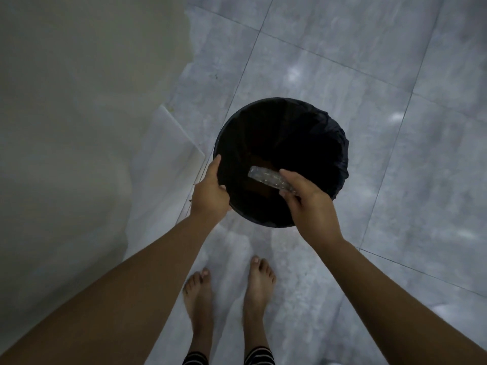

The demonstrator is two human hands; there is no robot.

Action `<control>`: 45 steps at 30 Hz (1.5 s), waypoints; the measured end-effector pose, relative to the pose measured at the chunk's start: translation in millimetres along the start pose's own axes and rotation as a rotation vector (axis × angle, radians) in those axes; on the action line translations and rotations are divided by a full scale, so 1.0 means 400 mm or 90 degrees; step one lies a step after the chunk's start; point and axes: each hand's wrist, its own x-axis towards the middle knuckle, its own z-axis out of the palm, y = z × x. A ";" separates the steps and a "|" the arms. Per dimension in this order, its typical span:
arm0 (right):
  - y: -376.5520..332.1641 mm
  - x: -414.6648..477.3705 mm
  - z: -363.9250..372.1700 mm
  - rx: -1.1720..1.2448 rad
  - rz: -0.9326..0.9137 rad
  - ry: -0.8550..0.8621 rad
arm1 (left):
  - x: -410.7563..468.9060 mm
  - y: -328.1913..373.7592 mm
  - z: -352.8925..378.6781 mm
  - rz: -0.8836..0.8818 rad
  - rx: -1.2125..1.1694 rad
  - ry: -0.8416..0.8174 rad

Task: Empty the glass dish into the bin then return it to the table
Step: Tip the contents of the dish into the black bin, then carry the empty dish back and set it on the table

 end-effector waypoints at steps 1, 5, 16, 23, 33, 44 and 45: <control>-0.001 -0.003 -0.004 0.010 0.019 0.019 | 0.000 0.001 0.000 0.002 -0.005 -0.003; -0.001 -0.050 0.022 -0.050 -0.047 -0.054 | -0.004 0.005 -0.001 -0.009 -0.045 -0.009; -0.008 -0.091 0.036 -0.076 -0.057 -0.081 | -0.010 0.005 -0.008 -0.025 -0.084 0.005; -0.068 -0.050 -0.048 0.191 0.298 0.025 | -0.086 0.049 -0.048 -0.037 -0.012 0.023; -0.228 -0.077 -0.401 0.611 0.490 -0.027 | -0.348 0.281 -0.118 -0.004 -0.098 0.026; -0.626 -0.236 -0.760 0.633 0.338 -0.115 | -0.778 0.623 -0.270 0.124 -0.215 -0.084; -0.659 -0.251 -0.776 0.636 0.321 -0.127 | -0.811 0.629 -0.291 0.127 -0.237 -0.081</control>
